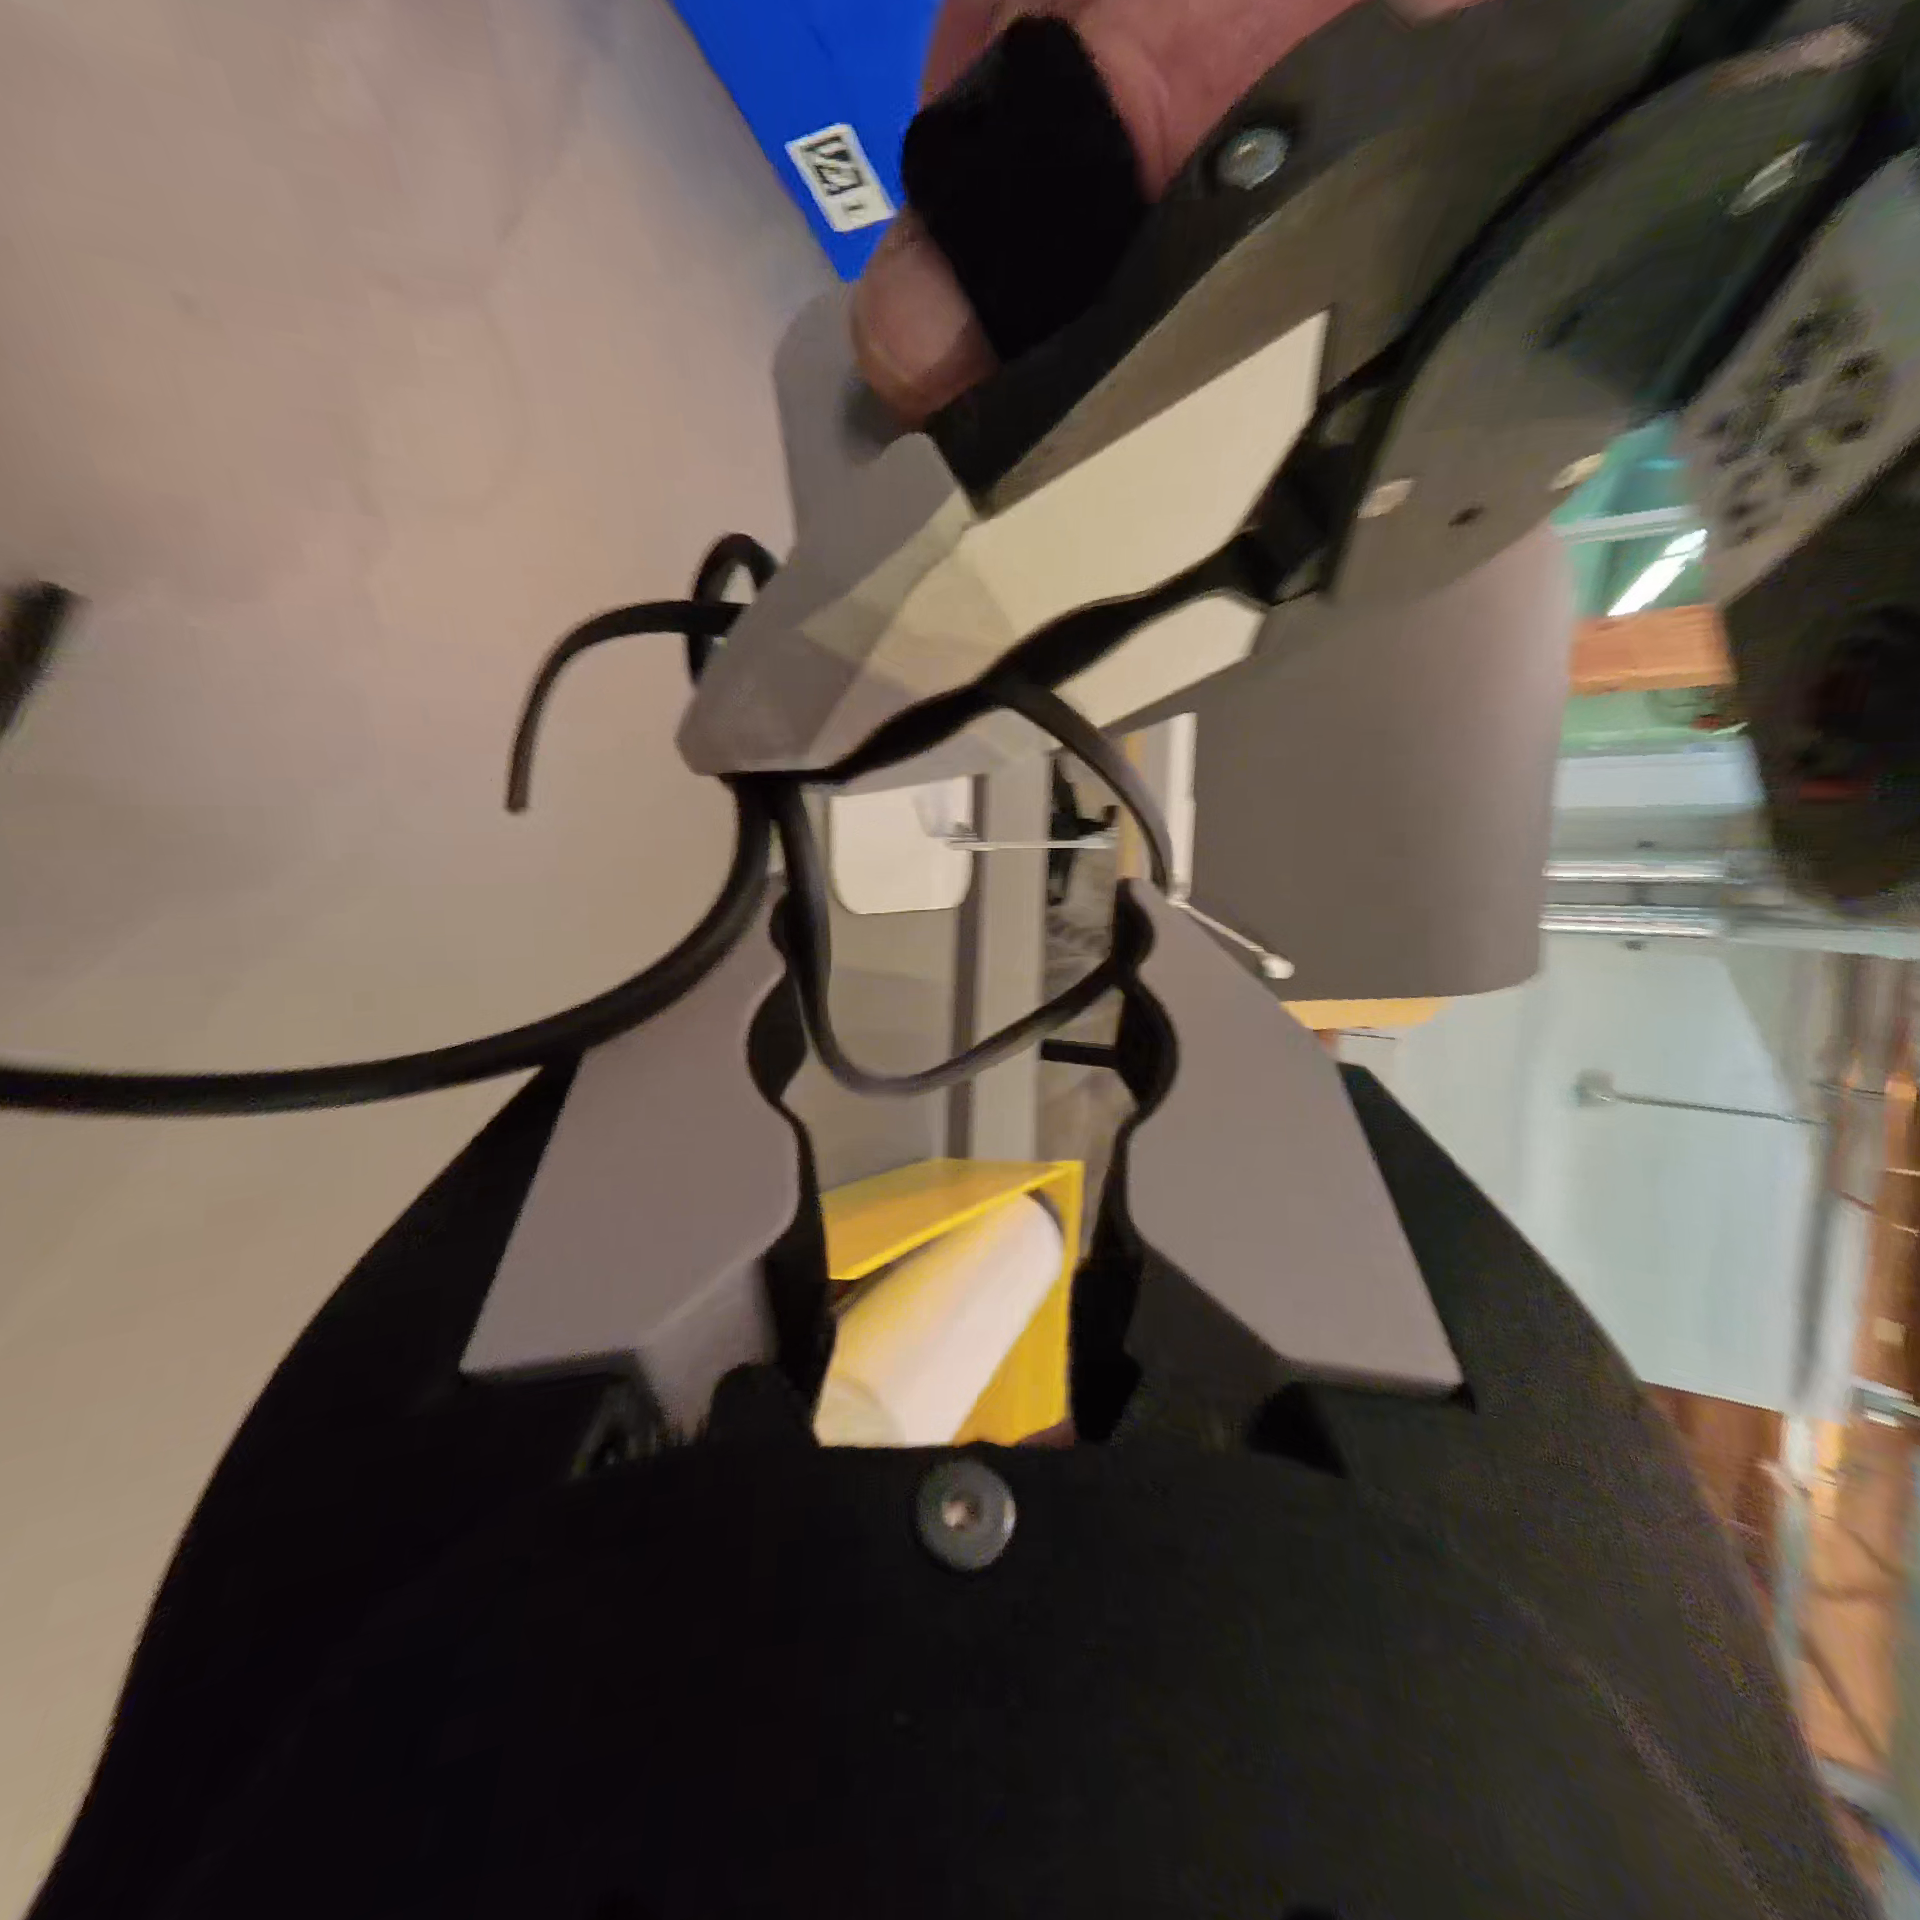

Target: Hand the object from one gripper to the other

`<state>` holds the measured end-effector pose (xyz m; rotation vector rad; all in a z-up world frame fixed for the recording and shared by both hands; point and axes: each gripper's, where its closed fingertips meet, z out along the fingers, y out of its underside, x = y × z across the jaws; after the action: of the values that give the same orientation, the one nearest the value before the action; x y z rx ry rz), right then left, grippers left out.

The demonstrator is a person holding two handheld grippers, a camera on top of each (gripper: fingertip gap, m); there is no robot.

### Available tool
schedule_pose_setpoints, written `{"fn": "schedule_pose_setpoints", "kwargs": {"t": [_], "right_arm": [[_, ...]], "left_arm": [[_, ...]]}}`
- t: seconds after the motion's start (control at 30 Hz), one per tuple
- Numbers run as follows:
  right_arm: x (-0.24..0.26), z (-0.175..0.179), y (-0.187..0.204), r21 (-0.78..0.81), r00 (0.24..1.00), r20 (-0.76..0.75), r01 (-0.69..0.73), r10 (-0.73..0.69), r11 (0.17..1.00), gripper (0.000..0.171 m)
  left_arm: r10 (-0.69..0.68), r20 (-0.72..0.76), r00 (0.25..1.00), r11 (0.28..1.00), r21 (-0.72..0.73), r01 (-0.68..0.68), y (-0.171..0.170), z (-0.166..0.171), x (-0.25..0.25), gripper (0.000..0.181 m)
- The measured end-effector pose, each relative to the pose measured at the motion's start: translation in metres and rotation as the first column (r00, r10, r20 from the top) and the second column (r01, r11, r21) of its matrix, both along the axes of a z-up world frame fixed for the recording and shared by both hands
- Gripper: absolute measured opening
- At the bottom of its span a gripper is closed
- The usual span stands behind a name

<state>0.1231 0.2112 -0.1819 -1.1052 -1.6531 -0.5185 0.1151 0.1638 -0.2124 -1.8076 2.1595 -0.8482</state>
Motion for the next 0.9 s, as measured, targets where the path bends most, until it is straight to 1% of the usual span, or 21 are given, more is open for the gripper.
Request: {"fn": "schedule_pose_setpoints", "kwargs": {"t": [0.03, 0.1, 0.13, 0.2, 0.23, 0.33, 0.4, 0.5, 0.57, 0.67, 0.7, 0.77, 0.83, 0.9], "right_arm": [[-0.001, 0.006, -0.001, 0.054, 1.0, 0.002, -0.017, 0.017, 0.998, 0.065], [-0.007, 0.009, -0.005, 0.119, 0.997, 0.018, -0.071, 0.069, 0.99, 0.072], [-0.009, 0.007, -0.004, 0.121, 0.996, 0.026, -0.084, 0.081, 0.989, 0.075], [-0.01, 0.004, -0.001, 0.134, 0.994, 0.064, -0.093, 0.085, 0.987, 0.076], [-0.01, 0.005, -0.001, 0.153, 0.993, 0.076, -0.104, 0.094, 0.983, 0.079], [-0.007, 0.003, -0.008, 0.143, 0.987, 0.1, -0.141, 0.127, 0.98, 0.078], [-0.003, 0.003, -0.009, 0.137, 0.987, 0.091, -0.146, 0.134, 0.98, 0.082], [-0.002, 0.005, -0.014, 0.149, 0.986, 0.075, -0.161, 0.151, 0.976, 0.082], [-0.004, 0.007, -0.015, 0.171, 0.985, 0.064, -0.17, 0.161, 0.971, 0.089], [-0.006, -0.001, -0.008, 0.141, 0.987, 0.078, -0.153, 0.143, 0.978, 0.09], [-0.007, -0.004, -0.007, 0.124, 0.986, 0.084, -0.153, 0.144, 0.98, 0.089], [-0.008, -0.01, -0.005, 0.059, 0.987, 0.073, -0.148, 0.144, 0.987, 0.075], [-0.007, -0.015, -0.003, -0.004, 0.989, 0.068, -0.134, 0.134, 0.991, 0.065], [-0.007, -0.017, -0.002, -0.029, 0.989, 0.066, -0.134, 0.136, 0.991, 0.055]], "left_arm": [[-0.003, -0.003, 1.0, 1.0, -0.02, 0.003, -0.002, -0.001, 0.0, 0.005], [-0.011, -0.01, 1.0, 0.999, -0.045, 0.01, -0.004, -0.002, 0.0, 0.005], [-0.017, -0.017, 1.0, 0.999, -0.05, 0.017, -0.005, -0.004, -0.001, 0.005], [-0.034, -0.04, 0.999, 0.998, -0.06, 0.032, -0.008, -0.007, -0.001, 0.005], [-0.032, -0.049, 0.998, 0.998, -0.062, 0.028, -0.008, -0.009, 0.0, 0.005], [-0.008, -0.049, 0.999, 0.997, -0.081, 0.004, -0.005, -0.009, 0.002, 0.005], [0.009, -0.04, 0.999, 0.995, -0.099, -0.013, -0.001, -0.009, 0.001, 0.005], [0.029, -0.045, 0.999, 0.992, -0.121, -0.034, 0.003, -0.013, 0.001, 0.005], [0.024, -0.053, 0.998, 0.991, -0.131, -0.031, 0.002, -0.015, 0.001, 0.005], [0.011, -0.068, 0.998, 0.993, -0.116, -0.018, 0.0, -0.017, 0.001, 0.005], [0.007, -0.075, 0.997, 0.994, -0.105, -0.015, 0.0, -0.018, 0.002, 0.005], [-0.001, -0.095, 0.996, 0.997, -0.075, -0.006, 0.0, -0.02, 0.001, 0.005], [-0.004, -0.108, 0.994, 0.999, -0.05, -0.001, 0.001, -0.021, 0.001, 0.005], [0.003, -0.11, 0.994, 1.0, -0.029, -0.006, 0.005, -0.021, 0.001, 0.005]]}}
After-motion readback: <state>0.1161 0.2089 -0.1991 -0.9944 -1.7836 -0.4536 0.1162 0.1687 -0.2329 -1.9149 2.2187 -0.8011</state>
